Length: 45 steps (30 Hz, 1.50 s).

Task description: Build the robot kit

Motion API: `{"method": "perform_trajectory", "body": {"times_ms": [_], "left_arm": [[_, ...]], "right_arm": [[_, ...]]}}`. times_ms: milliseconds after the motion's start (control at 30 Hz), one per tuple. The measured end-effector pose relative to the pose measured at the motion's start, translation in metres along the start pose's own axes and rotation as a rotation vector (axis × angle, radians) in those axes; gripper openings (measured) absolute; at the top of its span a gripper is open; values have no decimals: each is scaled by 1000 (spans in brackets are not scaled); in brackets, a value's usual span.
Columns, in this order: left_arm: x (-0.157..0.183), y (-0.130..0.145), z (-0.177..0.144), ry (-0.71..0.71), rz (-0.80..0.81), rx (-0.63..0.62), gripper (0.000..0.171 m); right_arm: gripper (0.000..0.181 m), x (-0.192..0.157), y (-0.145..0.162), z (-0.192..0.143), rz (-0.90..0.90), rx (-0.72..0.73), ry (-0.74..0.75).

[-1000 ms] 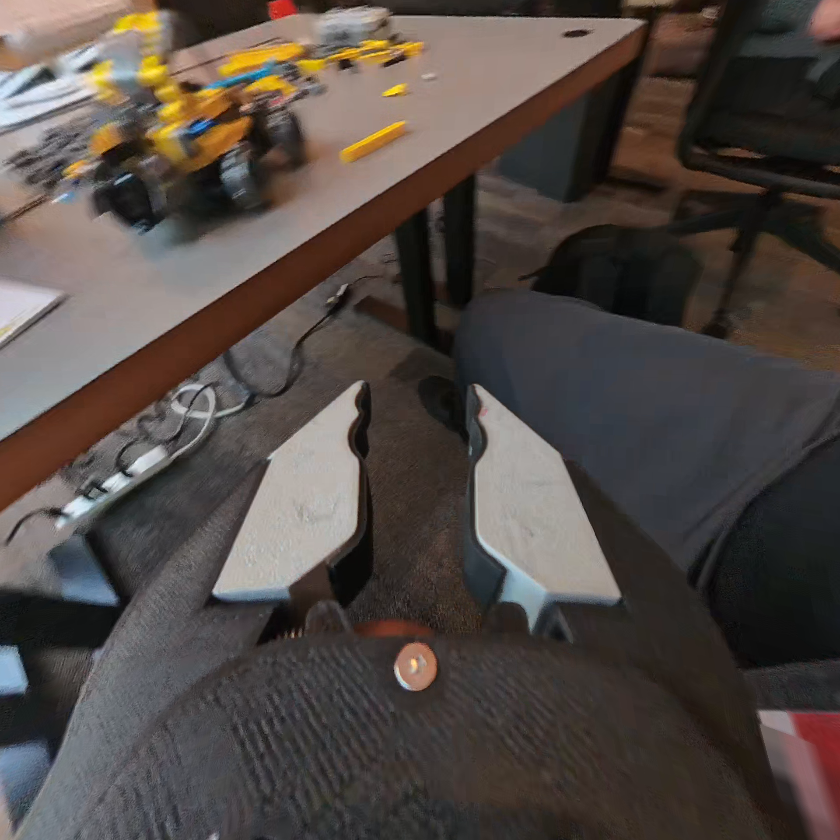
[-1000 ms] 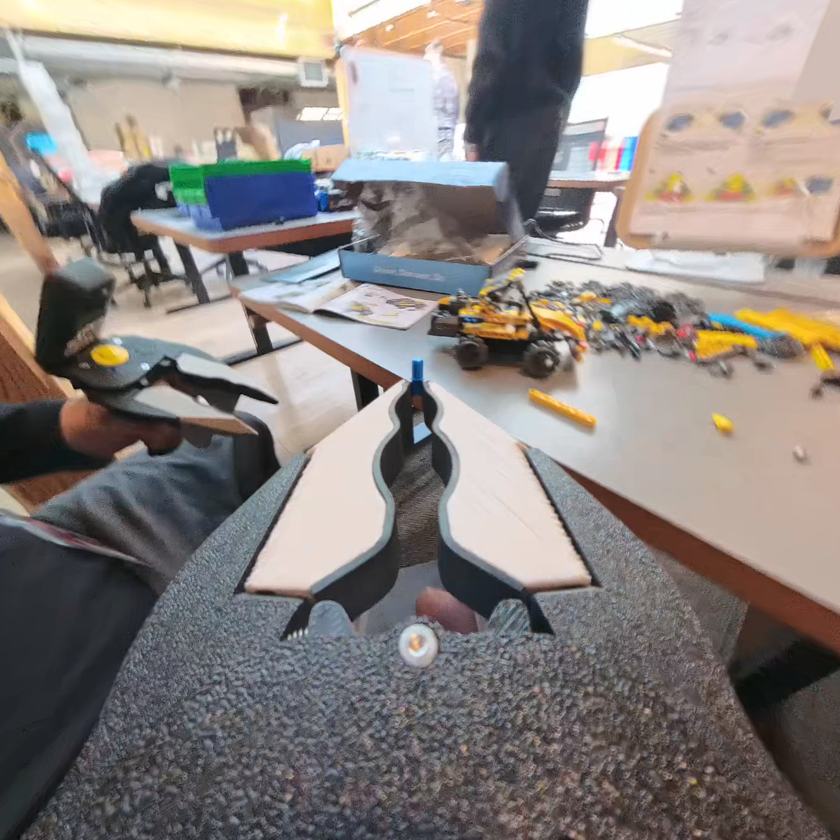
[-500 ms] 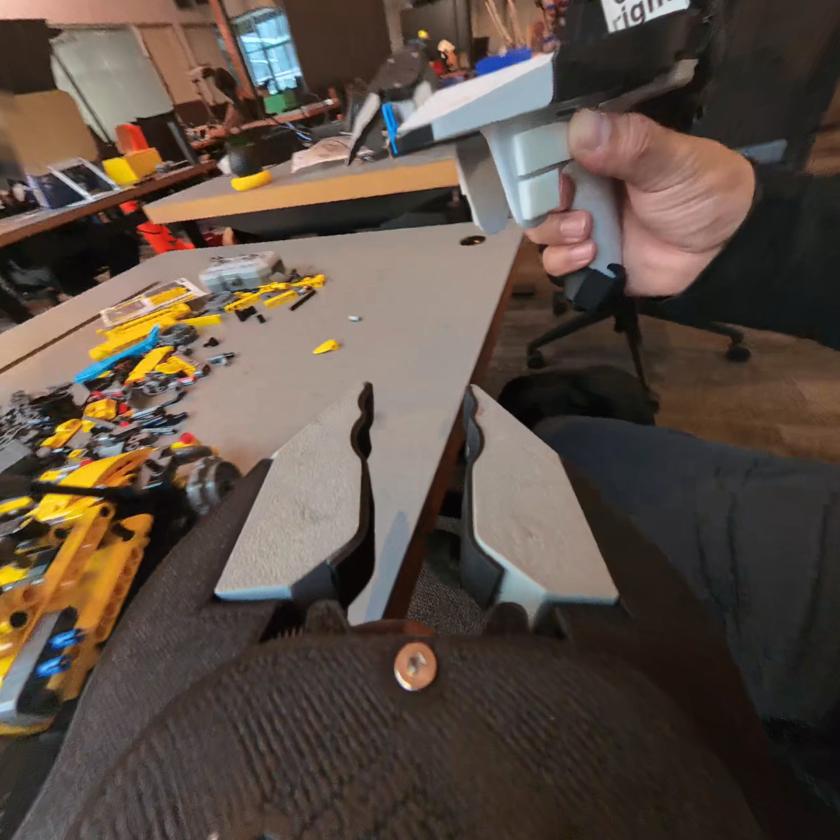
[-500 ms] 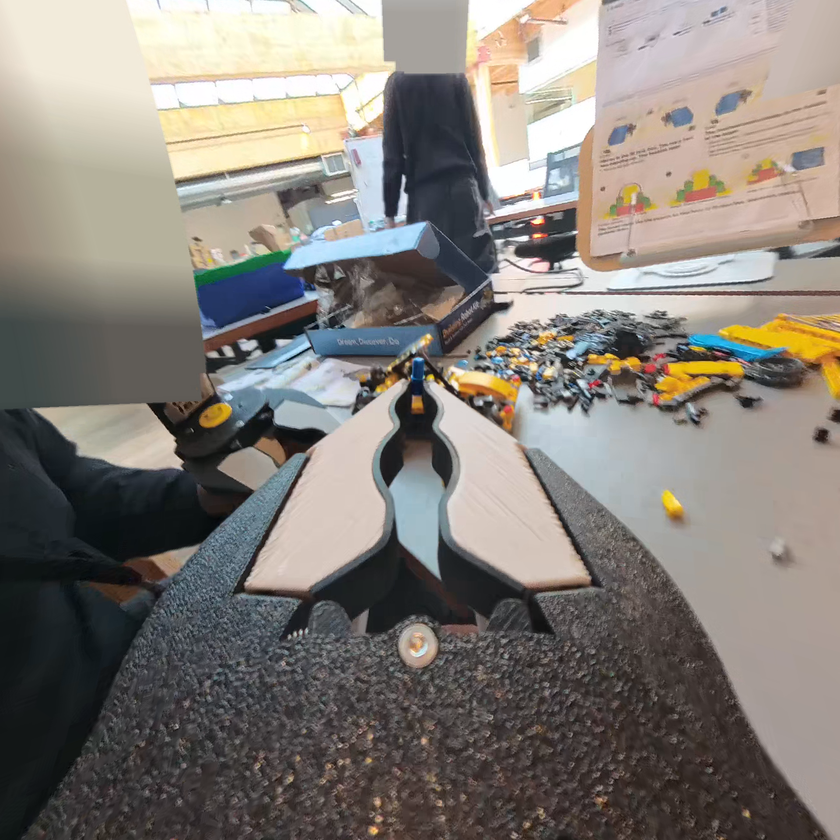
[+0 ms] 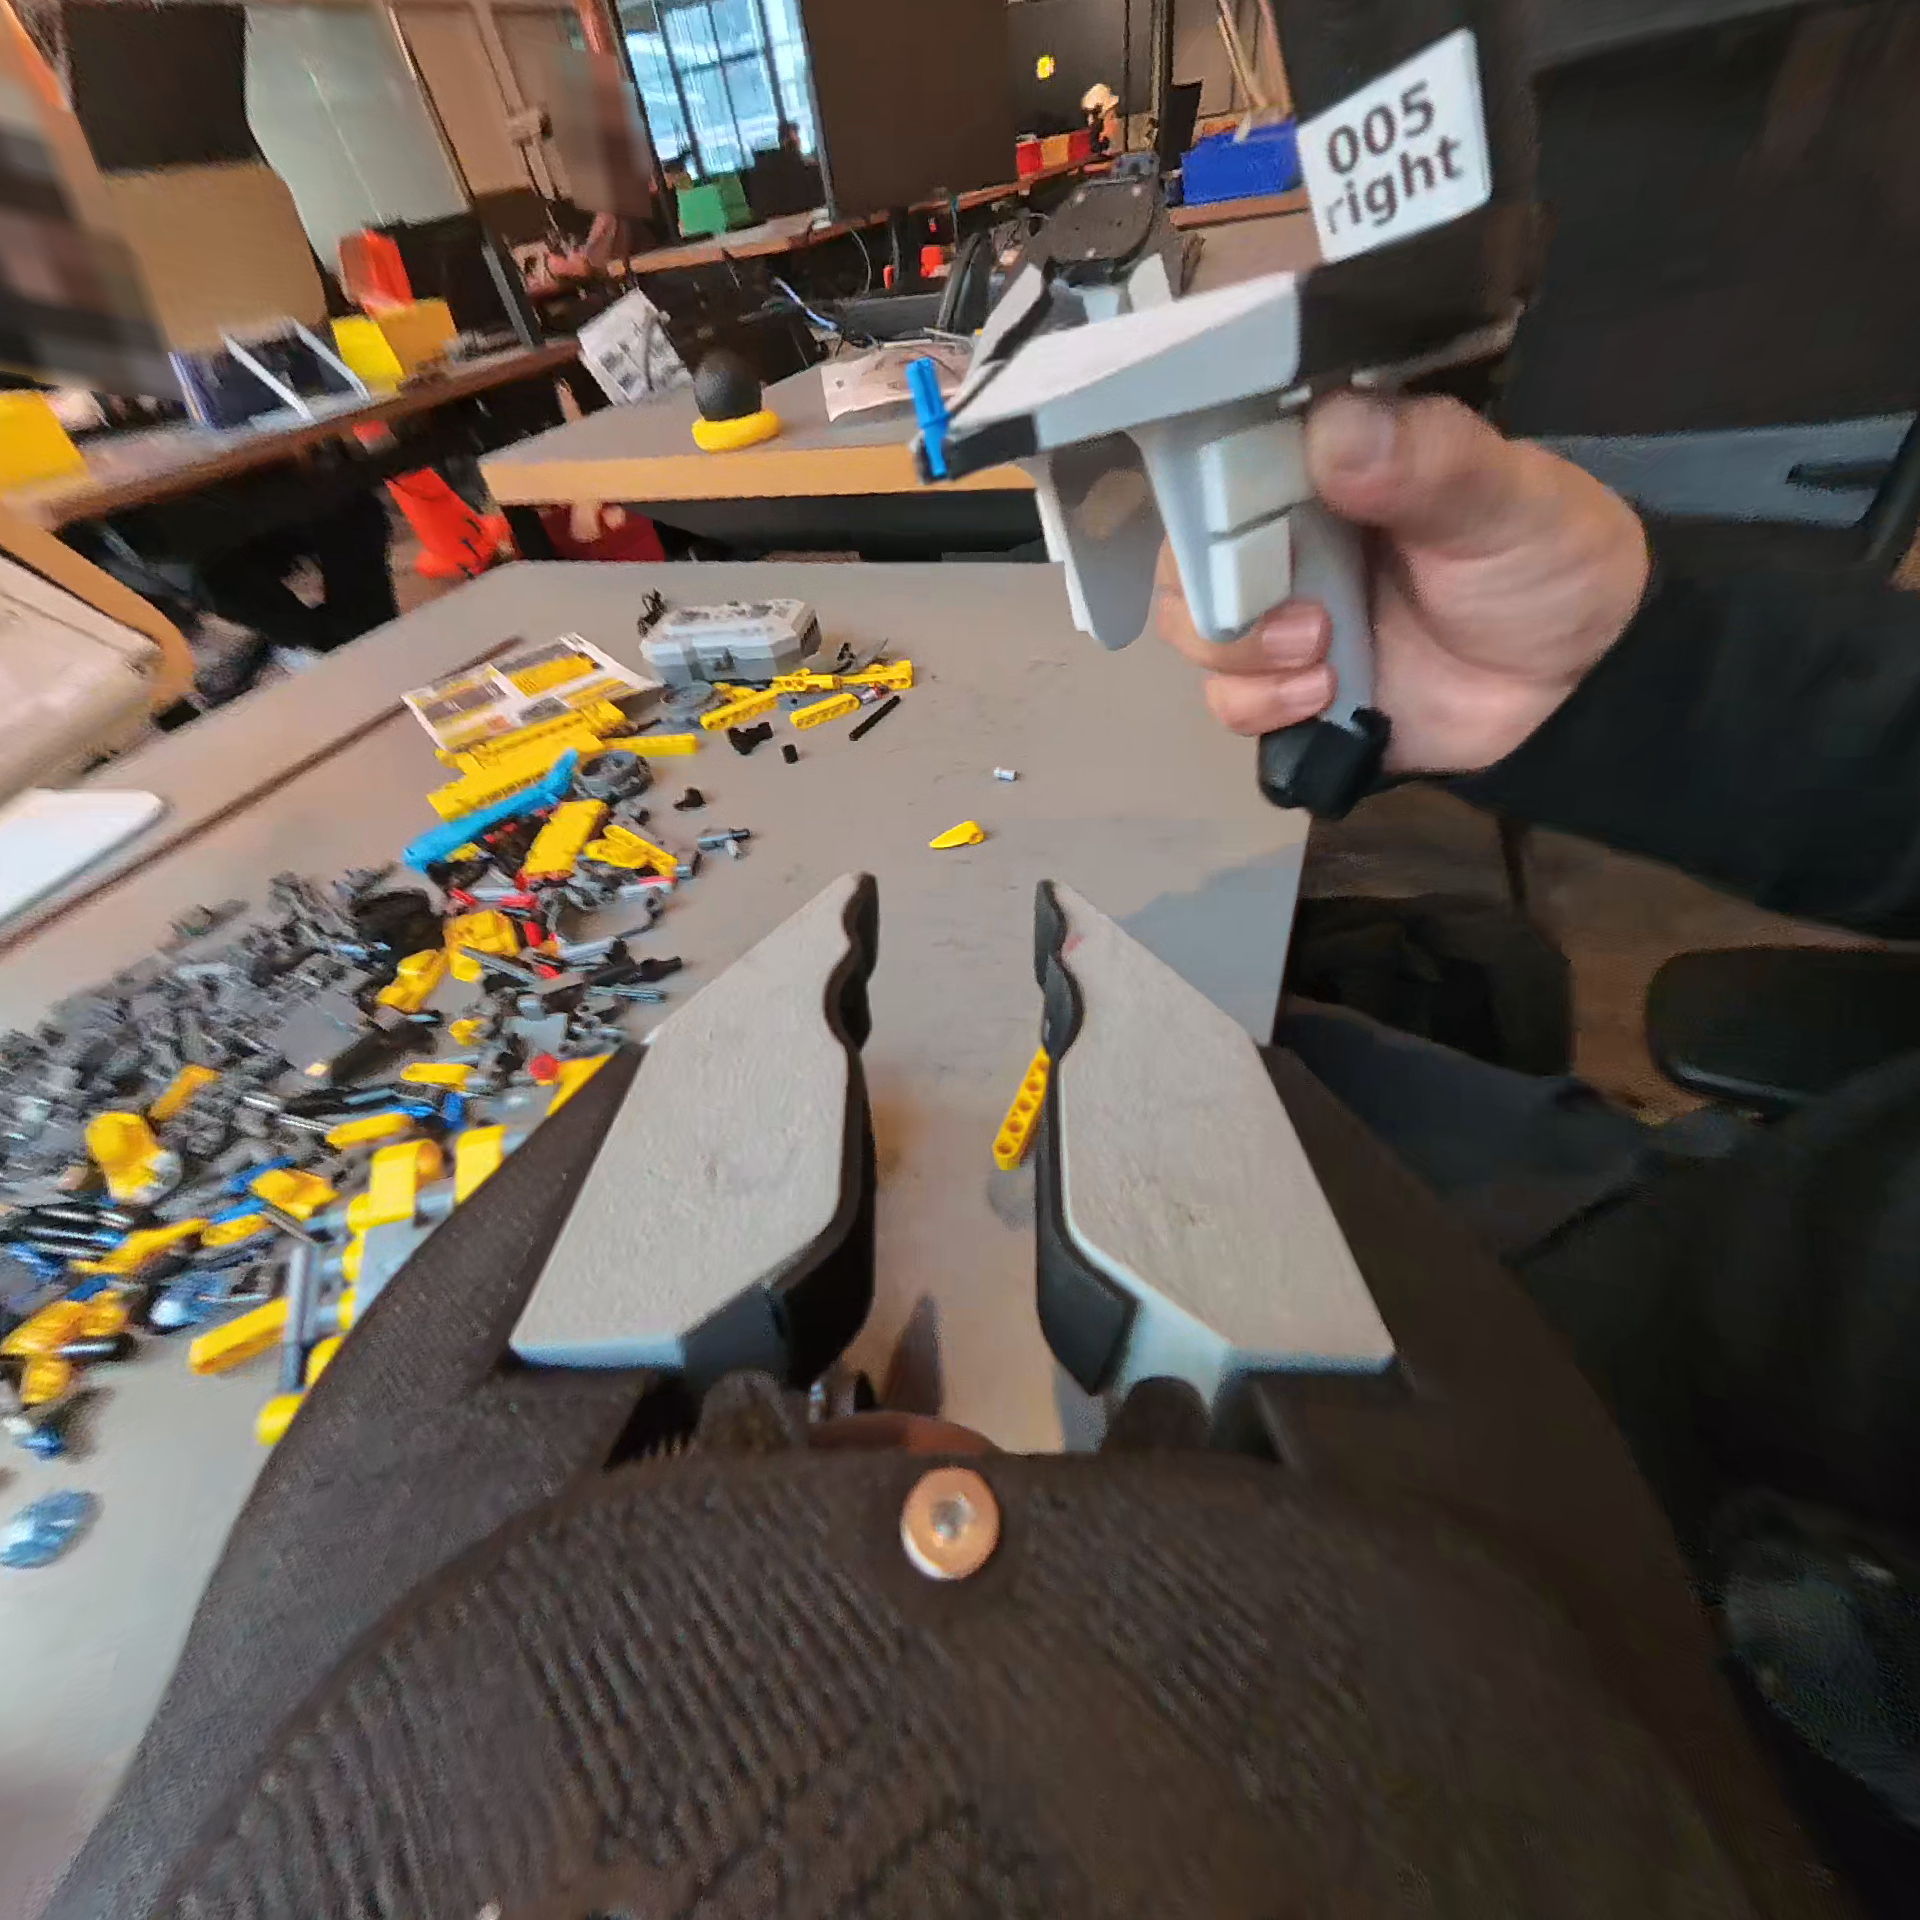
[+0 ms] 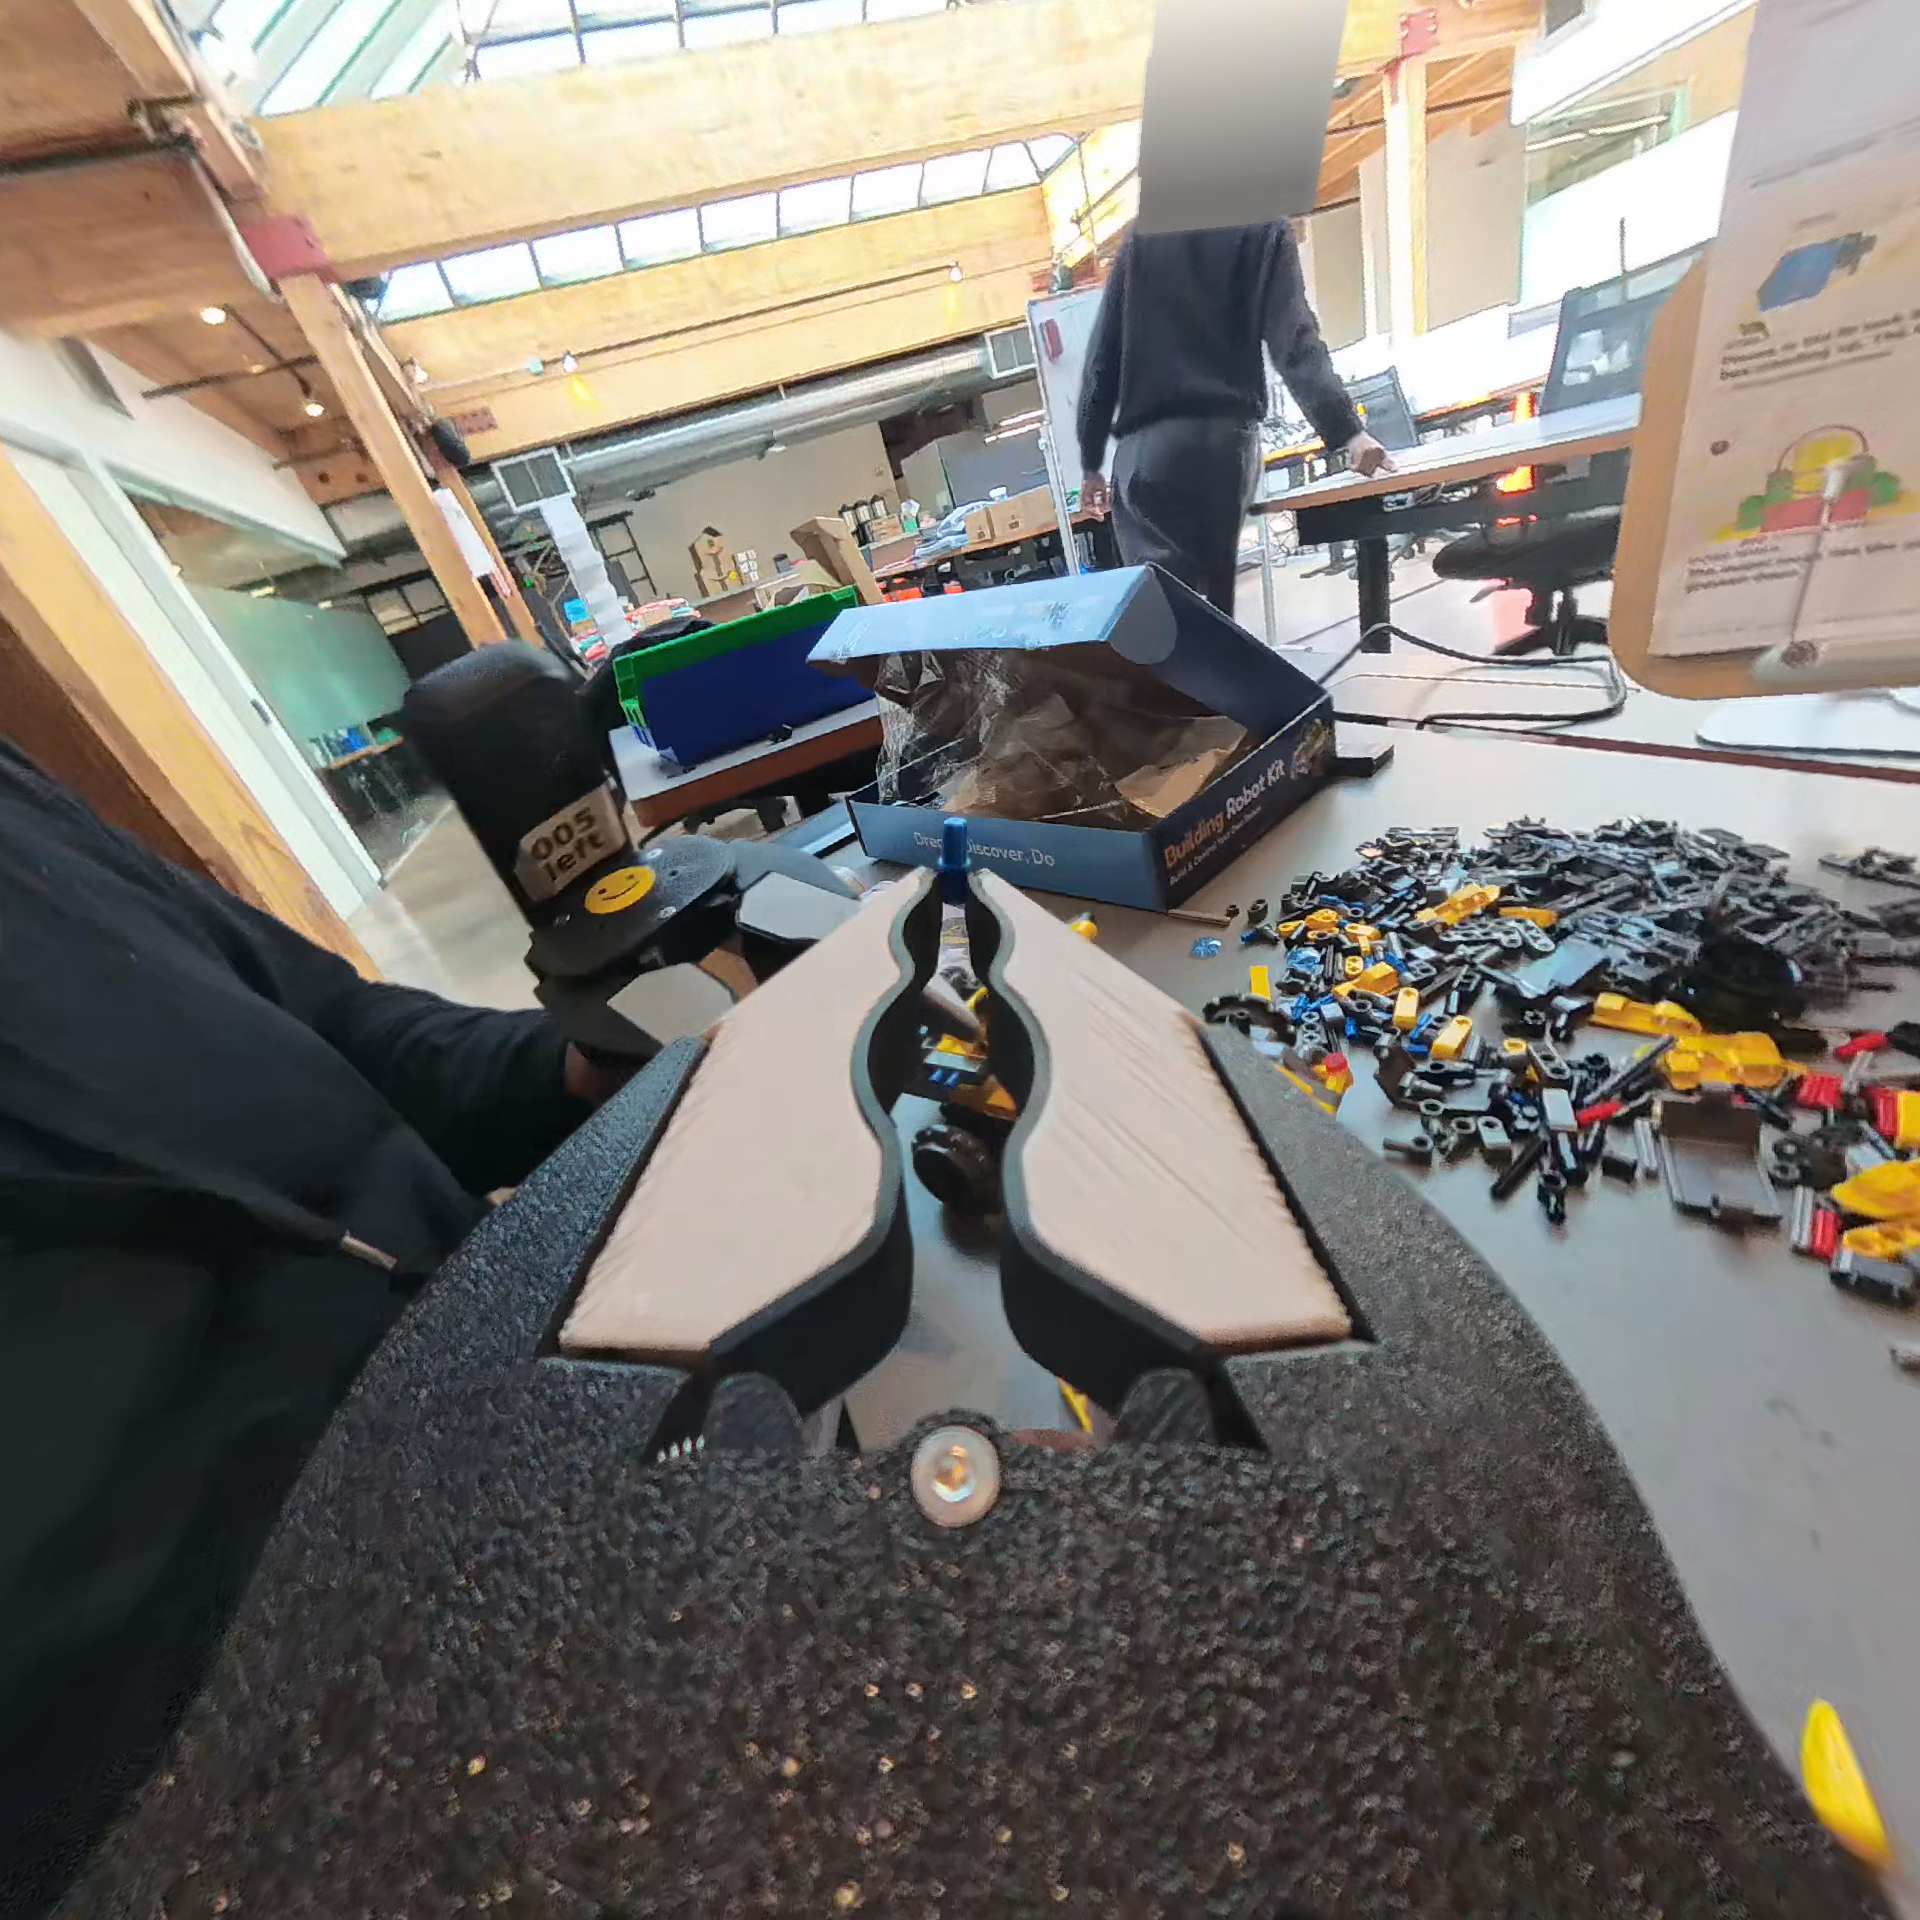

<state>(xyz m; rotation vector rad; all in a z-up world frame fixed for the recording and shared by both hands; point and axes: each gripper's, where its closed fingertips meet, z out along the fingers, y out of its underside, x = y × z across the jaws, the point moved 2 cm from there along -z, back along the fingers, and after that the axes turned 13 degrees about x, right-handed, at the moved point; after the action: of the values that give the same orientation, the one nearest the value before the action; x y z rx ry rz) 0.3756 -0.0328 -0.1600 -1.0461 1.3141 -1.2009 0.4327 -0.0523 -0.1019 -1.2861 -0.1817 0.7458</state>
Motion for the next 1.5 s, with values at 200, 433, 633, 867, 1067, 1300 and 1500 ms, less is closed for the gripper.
{"method": "perform_trajectory", "body": {"times_ms": [200,433,633,867,1067,1300,1500], "left_arm": [[-18,-1,6,-18,-67,14,27],[-12,2,3,1,179,-3,33],[0,-8,-5,78,469,13,32],[18,-7,-12,163,490,24,25],[32,0,-17,227,557,-9,15],[43,4,-19,267,498,10,13],[48,8,-17,304,486,6,13]], "right_arm": [[4,6,11,17,134,-5,-69],[4,4,43,13,468,-25,-106],[4,-9,61,9,677,-121,-165],[4,-27,75,3,728,-200,-203],[5,-36,87,-2,742,-255,-222],[6,-43,92,-10,750,-279,-254],[16,-41,87,-14,767,-254,-256]]}}
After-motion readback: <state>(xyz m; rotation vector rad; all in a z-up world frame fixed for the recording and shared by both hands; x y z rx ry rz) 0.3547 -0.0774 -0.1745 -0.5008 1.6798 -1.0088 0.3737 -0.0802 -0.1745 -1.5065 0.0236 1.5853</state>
